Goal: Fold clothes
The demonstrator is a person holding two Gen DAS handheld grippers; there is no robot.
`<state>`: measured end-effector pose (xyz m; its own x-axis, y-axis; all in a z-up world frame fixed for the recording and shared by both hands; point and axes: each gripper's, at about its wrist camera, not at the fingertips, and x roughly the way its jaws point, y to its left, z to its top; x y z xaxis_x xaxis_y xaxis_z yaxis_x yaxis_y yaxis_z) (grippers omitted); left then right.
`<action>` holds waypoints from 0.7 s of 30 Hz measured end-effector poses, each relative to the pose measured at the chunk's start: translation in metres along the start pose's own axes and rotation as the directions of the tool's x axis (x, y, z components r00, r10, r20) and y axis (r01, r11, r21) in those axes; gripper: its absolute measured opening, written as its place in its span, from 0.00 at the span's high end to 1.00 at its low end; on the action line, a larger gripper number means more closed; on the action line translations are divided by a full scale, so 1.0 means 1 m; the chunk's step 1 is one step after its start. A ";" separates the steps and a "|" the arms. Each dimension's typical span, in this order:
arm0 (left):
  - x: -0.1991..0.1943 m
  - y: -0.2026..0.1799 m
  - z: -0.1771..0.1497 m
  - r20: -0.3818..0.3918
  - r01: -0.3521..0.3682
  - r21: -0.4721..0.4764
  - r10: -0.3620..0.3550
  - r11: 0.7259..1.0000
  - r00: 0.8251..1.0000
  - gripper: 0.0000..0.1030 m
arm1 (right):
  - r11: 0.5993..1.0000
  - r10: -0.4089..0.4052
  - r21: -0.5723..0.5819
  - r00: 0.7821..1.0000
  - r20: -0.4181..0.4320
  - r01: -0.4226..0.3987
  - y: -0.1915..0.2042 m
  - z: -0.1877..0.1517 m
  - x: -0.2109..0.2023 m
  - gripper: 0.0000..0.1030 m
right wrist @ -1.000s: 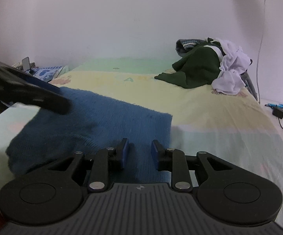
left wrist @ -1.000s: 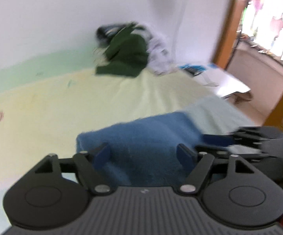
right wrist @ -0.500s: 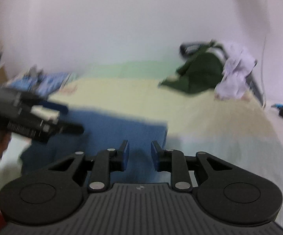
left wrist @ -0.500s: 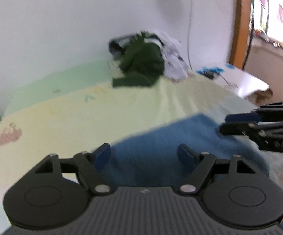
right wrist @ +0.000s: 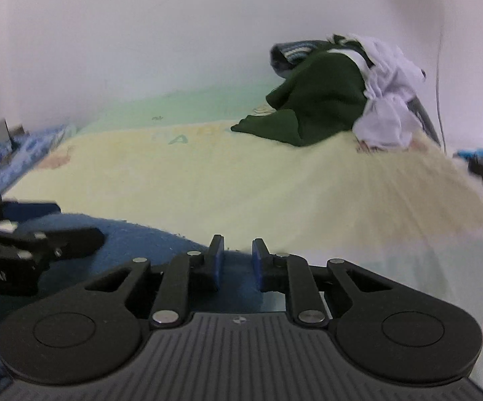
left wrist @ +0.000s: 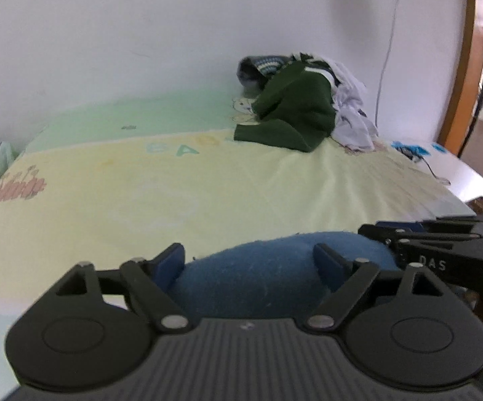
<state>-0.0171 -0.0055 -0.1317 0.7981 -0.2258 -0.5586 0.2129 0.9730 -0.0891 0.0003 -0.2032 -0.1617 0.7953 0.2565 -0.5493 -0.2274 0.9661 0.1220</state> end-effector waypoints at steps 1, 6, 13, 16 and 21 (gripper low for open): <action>0.001 0.003 0.000 -0.002 0.011 -0.016 -0.011 1.000 1.000 0.13 | 1.000 -0.003 -0.002 1.000 0.010 0.003 0.001 -0.002 -0.001 0.84; 0.000 0.014 0.006 -0.024 0.050 -0.074 -0.052 0.996 0.998 0.14 | 1.000 0.009 0.018 1.000 0.023 -0.009 -0.003 -0.005 -0.001 0.84; -0.017 0.011 0.025 0.042 0.046 -0.118 -0.041 0.992 0.998 0.44 | 0.999 -0.011 0.050 1.000 0.005 0.011 -0.004 0.019 -0.009 0.79; 0.006 0.015 0.019 -0.034 -0.023 -0.138 0.018 0.990 0.999 0.47 | 1.000 -0.009 0.005 1.000 0.004 0.009 0.003 0.015 -0.008 0.79; 0.017 0.028 0.009 -0.061 -0.074 -0.199 0.063 0.977 0.996 0.25 | 0.998 -0.031 -0.050 1.000 -0.002 0.031 0.009 0.002 -0.004 0.79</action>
<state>0.0072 0.0174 -0.1362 0.7738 -0.1609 -0.6127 0.0368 0.9770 -0.2101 -0.0039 -0.1955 -0.1563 0.8010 0.2266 -0.5542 -0.2308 0.9709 0.0633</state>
